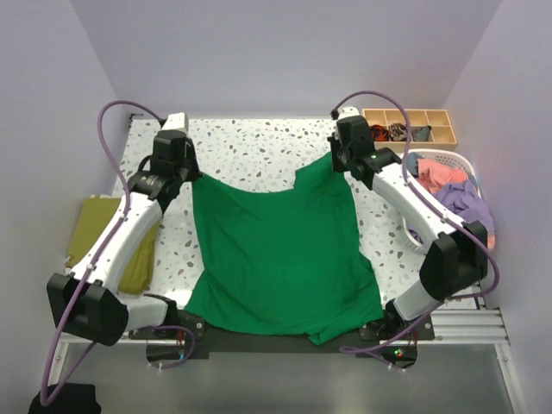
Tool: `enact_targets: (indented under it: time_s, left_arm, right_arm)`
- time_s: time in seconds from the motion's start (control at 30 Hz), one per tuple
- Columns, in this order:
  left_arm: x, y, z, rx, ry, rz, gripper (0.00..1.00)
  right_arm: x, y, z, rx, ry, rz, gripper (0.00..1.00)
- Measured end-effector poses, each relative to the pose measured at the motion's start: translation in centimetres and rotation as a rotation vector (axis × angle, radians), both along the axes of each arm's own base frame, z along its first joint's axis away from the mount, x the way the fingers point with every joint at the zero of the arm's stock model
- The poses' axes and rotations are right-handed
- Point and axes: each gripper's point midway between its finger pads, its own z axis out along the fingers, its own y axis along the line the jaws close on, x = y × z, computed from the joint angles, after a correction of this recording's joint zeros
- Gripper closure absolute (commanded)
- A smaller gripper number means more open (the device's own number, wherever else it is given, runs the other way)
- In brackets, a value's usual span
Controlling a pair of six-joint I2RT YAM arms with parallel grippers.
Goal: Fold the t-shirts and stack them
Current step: Flatten out the tshirt
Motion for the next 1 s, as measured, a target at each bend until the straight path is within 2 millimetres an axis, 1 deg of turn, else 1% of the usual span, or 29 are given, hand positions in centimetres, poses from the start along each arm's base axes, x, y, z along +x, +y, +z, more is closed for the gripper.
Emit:
enact_targets:
  time_s: [0.03, 0.07, 0.1, 0.17, 0.23, 0.3, 0.4, 0.5, 0.57, 0.63, 0.67, 0.77, 0.8, 0.83, 0.87, 0.9, 0.93, 1.0]
  left_arm:
    - [0.1, 0.0, -0.2, 0.001, 0.003, 0.003, 1.0]
    - [0.7, 0.2, -1.1, 0.014, 0.014, 0.023, 1.0]
    - [1.6, 0.5, -1.5, 0.022, 0.007, 0.047, 1.0]
    - [4.0, 0.8, -3.0, 0.037, 0.007, 0.095, 1.0]
    - [6.3, 1.2, -5.3, 0.057, 0.033, 0.131, 1.0]
    - [8.2, 1.5, -7.8, 0.074, 0.071, 0.15, 1.0]
    - [11.3, 1.8, -11.7, 0.095, 0.124, 0.172, 1.0]
    - [13.6, 2.0, -14.7, 0.11, 0.15, 0.185, 1.0]
    - [14.4, 2.5, -16.1, 0.123, 0.152, 0.203, 1.0]
    - [14.5, 3.4, -16.9, 0.139, 0.159, 0.231, 1.0]
    - [14.7, 4.0, -17.0, 0.147, 0.155, 0.251, 1.0]
    - [14.9, 6.7, -16.3, 0.16, 0.089, 0.335, 1.0]
    - [14.7, 7.3, -16.3, 0.161, 0.079, 0.349, 0.9]
    - [14.3, 7.9, -16.2, 0.163, 0.076, 0.363, 0.86]
    - [14.2, 8.4, -16.2, 0.166, 0.075, 0.377, 0.87]
    - [14.3, 8.7, -16.2, 0.168, 0.073, 0.386, 0.92]
    - [14.4, 8.9, -16.2, 0.174, 0.082, 0.392, 0.94]
    - [15.0, 9.1, -16.0, 0.186, 0.096, 0.409, 0.86]
  right_arm:
    - [0.1, 0.0, -0.3, -0.004, 0.006, -0.002, 1.0]
    - [0.5, -0.1, -1.7, -0.017, 0.035, -0.012, 1.0]
    - [1.1, -0.2, -2.5, -0.023, 0.042, -0.021, 1.0]
    - [2.8, -0.5, -3.3, -0.028, 0.034, -0.051, 1.0]
    - [4.8, -0.9, -3.8, -0.027, 0.019, -0.082, 1.0]
    - [6.7, -1.5, -4.1, -0.022, 0.012, -0.108, 1.0]
    - [10.3, -2.6, -4.7, -0.003, -0.002, -0.148, 1.0]
    - [13.7, -3.5, -6.3, 0.012, 0.0, -0.169, 1.0]
    - [14.9, -3.8, -7.9, 0.017, 0.014, -0.172, 1.0]
    - [15.0, -3.8, -9.4, 0.021, 0.041, -0.162, 1.0]
    - [15.1, -3.5, -9.8, 0.028, 0.049, -0.148, 1.0]
    - [15.1, -1.9, -10.1, 0.068, 0.041, -0.074, 1.0]
    - [14.8, -1.3, -10.1, 0.082, 0.037, -0.049, 1.0]
    - [14.4, -0.9, -10.3, 0.093, 0.044, -0.024, 1.0]
    - [14.1, -0.5, -10.6, 0.101, 0.059, 0.001, 1.0]
    - [14.0, -0.3, -10.6, 0.103, 0.065, 0.013, 1.0]
    - [13.6, 0.0, -10.7, 0.106, 0.088, 0.027, 1.0]
    - [12.8, 0.8, -10.9, 0.119, 0.132, 0.07, 1.0]
